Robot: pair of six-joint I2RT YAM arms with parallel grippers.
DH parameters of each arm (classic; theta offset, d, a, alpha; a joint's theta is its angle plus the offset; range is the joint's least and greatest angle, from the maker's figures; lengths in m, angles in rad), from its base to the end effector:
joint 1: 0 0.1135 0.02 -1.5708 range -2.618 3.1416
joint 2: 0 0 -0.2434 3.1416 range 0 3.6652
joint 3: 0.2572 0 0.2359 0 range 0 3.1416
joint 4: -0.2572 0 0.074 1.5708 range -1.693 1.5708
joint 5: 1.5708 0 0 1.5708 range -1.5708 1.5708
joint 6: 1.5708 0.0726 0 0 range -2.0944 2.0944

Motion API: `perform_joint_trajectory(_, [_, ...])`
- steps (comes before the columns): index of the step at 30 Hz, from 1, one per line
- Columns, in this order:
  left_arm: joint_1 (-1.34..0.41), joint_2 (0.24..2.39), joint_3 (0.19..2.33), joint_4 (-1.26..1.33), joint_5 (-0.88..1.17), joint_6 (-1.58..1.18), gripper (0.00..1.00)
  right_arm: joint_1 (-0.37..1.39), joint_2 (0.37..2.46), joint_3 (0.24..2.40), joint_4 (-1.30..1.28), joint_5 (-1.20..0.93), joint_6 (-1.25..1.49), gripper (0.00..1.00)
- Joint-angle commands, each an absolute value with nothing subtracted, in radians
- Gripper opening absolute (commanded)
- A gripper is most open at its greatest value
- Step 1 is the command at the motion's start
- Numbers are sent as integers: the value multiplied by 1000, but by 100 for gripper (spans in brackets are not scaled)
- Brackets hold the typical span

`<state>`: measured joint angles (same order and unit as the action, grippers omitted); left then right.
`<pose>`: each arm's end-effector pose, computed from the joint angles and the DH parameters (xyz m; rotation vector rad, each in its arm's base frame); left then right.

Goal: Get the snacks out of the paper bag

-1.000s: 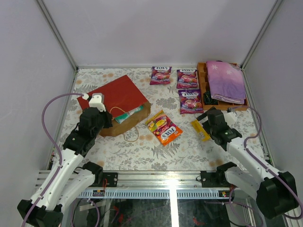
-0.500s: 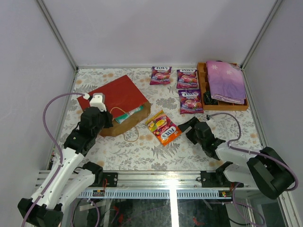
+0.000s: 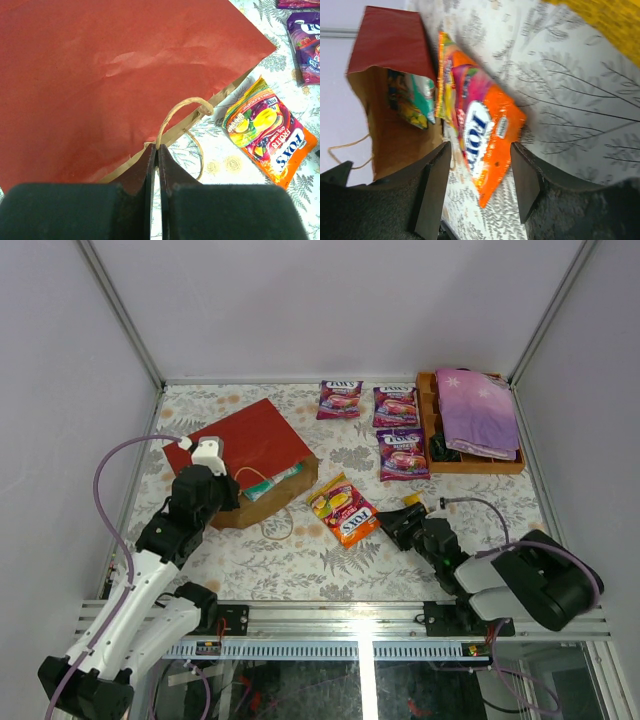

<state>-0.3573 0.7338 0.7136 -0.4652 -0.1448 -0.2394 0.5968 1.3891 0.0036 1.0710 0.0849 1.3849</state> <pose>0.1887 -0.0593 0.2638 0.0314 2.0578 -0.2220 0.1823 0.1164 0.0944 0.8634 1.9083 1.2231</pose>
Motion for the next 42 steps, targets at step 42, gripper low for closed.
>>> perform_joint_trajectory(42, [-351, 775, 718, -442, -124, -242, 0, 662, 1426, 25, 1049, 133, 1305, 52])
